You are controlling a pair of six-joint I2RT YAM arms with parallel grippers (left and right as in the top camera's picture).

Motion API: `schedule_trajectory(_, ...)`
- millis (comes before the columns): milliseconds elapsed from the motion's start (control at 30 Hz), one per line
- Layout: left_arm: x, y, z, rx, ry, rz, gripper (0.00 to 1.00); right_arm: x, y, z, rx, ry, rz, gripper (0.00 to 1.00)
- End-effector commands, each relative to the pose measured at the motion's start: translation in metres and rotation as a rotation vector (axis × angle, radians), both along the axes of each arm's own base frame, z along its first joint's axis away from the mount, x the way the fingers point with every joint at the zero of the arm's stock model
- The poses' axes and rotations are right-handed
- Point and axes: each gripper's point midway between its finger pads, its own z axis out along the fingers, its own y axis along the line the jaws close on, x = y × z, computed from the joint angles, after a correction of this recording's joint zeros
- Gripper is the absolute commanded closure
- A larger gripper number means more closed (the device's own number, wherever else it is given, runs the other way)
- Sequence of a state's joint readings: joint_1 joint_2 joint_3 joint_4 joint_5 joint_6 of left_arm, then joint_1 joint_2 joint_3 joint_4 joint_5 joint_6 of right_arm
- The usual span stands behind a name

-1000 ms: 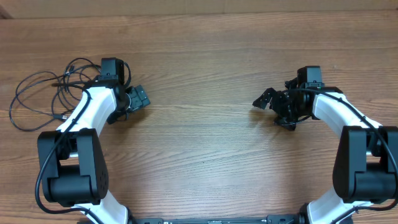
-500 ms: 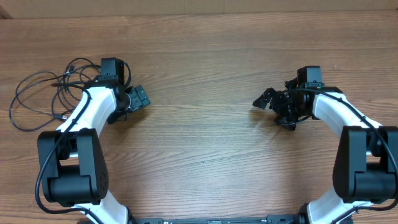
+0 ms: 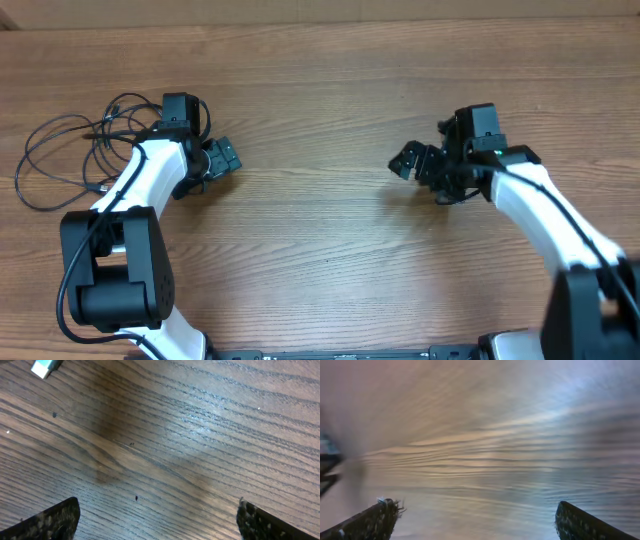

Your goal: Untangle cables

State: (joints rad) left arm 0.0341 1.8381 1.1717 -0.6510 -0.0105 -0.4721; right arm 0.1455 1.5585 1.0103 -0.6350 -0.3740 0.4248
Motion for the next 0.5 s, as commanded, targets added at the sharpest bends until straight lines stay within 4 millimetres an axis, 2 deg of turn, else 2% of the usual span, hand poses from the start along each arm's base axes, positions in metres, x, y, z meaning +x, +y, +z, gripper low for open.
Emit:
schedule_trajectory(0,-0.001,-0.003,0.007,-0.004,-0.018,-0.013,0.00,-0.002,0.001,0.051,0.006,-0.162,0.008,0.00)
schedule_trajectory(233,-0.001,-0.002,0.007,-0.004,-0.018,-0.011,0.00,-0.039,-0.005,0.129,0.045,-0.421,0.004,0.00)
schedule_trajectory(367,-0.001,-0.002,0.007,-0.004,-0.018,-0.012,0.01,-0.070,-0.010,0.185,0.076,-0.622,0.002,0.00)
schedule_trajectory(467,-0.001,-0.002,0.007,-0.004,-0.018,-0.011,0.01,-0.093,-0.014,0.218,0.096,-0.751,0.001,0.00)
